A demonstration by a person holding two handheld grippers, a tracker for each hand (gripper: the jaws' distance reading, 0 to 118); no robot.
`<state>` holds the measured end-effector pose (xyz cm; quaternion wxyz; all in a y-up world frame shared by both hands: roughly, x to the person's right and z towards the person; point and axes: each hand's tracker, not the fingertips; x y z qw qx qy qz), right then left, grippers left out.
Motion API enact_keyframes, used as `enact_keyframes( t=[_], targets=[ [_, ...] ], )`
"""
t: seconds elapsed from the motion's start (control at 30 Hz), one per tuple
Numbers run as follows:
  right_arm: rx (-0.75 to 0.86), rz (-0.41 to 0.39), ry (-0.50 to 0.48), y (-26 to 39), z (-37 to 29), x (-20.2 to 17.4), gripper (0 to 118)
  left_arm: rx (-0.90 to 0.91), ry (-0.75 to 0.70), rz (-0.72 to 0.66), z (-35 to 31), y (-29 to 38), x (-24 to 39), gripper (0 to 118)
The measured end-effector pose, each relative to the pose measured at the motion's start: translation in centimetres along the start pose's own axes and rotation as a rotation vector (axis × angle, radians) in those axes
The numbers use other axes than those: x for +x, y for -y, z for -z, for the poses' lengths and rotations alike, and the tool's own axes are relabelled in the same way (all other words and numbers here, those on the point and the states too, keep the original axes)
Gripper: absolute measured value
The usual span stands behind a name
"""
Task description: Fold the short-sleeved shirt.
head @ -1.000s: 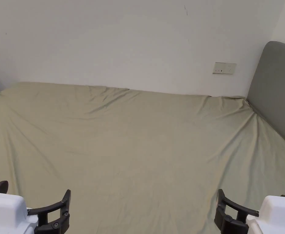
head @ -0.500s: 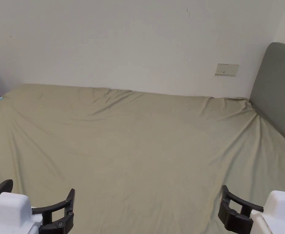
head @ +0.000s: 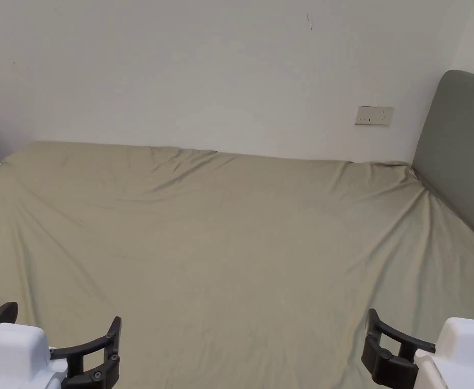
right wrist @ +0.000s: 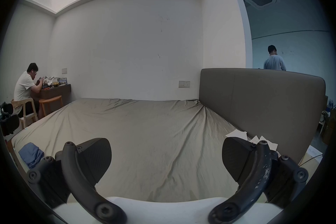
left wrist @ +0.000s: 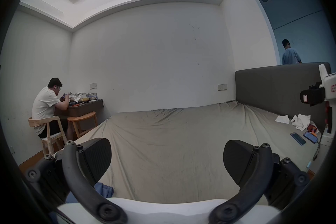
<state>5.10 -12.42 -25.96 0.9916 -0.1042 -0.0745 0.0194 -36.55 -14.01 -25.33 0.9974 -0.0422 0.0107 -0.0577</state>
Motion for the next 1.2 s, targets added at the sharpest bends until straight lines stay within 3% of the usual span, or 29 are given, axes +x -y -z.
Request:
enact_keyframes(
  t=[1.2],
  targets=[
    [-0.013,-0.003,-0.007,-0.36,-0.08,-0.11,118,0.004,-0.019,-0.002,-0.27,0.08,-0.33,118]
  ],
)
